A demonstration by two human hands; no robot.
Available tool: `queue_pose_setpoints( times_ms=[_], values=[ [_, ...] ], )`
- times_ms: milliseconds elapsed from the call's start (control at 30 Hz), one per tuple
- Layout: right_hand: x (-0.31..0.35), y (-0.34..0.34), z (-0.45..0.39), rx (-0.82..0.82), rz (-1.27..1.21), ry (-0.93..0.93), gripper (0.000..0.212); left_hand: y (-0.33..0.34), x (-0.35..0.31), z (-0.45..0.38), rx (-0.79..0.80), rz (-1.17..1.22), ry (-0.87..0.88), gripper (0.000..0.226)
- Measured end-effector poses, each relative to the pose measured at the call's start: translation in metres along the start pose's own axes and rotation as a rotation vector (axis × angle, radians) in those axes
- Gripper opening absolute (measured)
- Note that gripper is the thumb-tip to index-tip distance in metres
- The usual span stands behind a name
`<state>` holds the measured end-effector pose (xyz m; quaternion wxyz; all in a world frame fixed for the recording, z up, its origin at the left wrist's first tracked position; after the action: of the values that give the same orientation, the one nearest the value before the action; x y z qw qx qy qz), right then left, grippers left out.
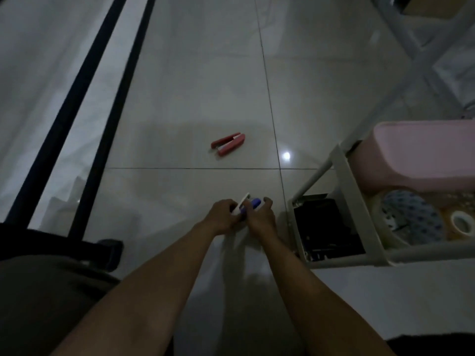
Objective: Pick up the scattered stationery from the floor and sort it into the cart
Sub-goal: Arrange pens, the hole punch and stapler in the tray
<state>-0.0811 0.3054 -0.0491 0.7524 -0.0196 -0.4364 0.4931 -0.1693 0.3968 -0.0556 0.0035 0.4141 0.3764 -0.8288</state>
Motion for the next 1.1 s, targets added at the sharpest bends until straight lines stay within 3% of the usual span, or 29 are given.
queue_pose_setpoints(
  times_ms=[100,200,233,300,400,500,600,667,733,900,1100],
  values=[
    [0.005,0.001,-0.014,0.077,-0.263,0.166,0.063,-0.014,-0.007,-0.009,0.063,0.331,-0.021,0.034],
    [0.006,-0.003,-0.021,0.049,-0.420,0.167,0.037,-0.022,-0.018,-0.023,0.297,0.332,-0.053,0.029],
    [0.006,-0.005,-0.020,0.018,-0.441,0.164,0.030,-0.027,-0.021,-0.032,0.265,0.281,-0.037,0.021],
    [0.004,-0.006,-0.019,-0.038,-0.450,0.162,0.022,-0.042,-0.019,-0.056,0.024,0.186,-0.015,0.009],
    [-0.003,-0.004,-0.018,-0.076,-0.376,0.146,0.021,-0.065,-0.016,-0.093,-0.317,0.006,-0.026,0.021],
    [-0.010,0.000,-0.016,-0.102,-0.340,0.173,0.024,-0.066,-0.029,-0.123,-0.274,-0.184,0.002,0.058],
    [-0.014,0.007,-0.007,-0.089,-0.368,0.212,0.024,-0.061,-0.025,-0.140,-0.199,-0.329,0.096,0.081],
    [-0.016,0.011,-0.003,-0.068,-0.391,0.230,0.020,-0.057,-0.007,-0.144,-0.110,-0.411,0.035,0.089],
    [-0.019,0.015,-0.002,-0.059,-0.387,0.210,0.015,-0.054,0.004,-0.140,-0.098,-0.551,-0.024,0.083],
    [-0.028,0.019,0.003,-0.106,-0.364,0.199,0.018,-0.047,-0.006,-0.115,-0.315,-0.611,-0.036,0.059],
    [-0.028,0.015,0.009,-0.132,-0.349,0.150,0.019,-0.038,0.010,-0.084,-0.383,-0.589,-0.011,0.067]
  ],
)
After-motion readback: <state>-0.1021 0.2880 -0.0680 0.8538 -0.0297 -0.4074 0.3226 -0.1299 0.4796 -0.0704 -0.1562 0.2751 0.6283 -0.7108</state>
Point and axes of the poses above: each hand's wrist, its own z-axis away from the middle knuckle, its own y-axis out of the palm, x = y × z, the point moved 3 cm from there along -z, towards the middle knuckle, and after that the axes turned 5 degrees about y, right-handed, at the moved point
